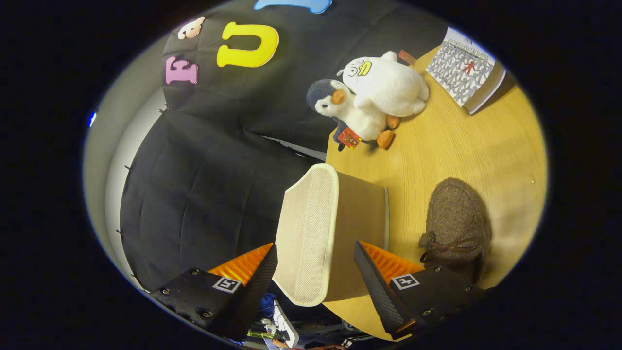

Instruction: Open the storage box then place both shoes into the box .Put the left shoe in first, then the right shoe, with the right side of both shoes facing outward in a uniform manner.

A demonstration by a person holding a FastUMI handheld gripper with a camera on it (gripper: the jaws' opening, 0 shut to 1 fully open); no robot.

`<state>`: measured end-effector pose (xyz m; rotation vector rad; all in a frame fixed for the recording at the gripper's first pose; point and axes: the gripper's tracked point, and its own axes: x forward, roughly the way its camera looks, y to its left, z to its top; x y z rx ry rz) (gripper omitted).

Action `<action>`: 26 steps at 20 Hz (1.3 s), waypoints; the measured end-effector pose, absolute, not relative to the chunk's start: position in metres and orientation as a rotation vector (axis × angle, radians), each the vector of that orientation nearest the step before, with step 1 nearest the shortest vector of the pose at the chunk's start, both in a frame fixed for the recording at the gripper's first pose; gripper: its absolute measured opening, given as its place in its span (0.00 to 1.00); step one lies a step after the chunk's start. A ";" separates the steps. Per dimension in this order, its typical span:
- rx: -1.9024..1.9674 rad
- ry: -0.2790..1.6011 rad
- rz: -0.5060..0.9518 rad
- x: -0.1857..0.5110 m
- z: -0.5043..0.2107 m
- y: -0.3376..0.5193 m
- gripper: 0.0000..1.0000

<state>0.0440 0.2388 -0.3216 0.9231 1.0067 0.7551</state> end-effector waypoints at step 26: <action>0.913 1.103 0.832 0.043 -0.314 0.289 0.00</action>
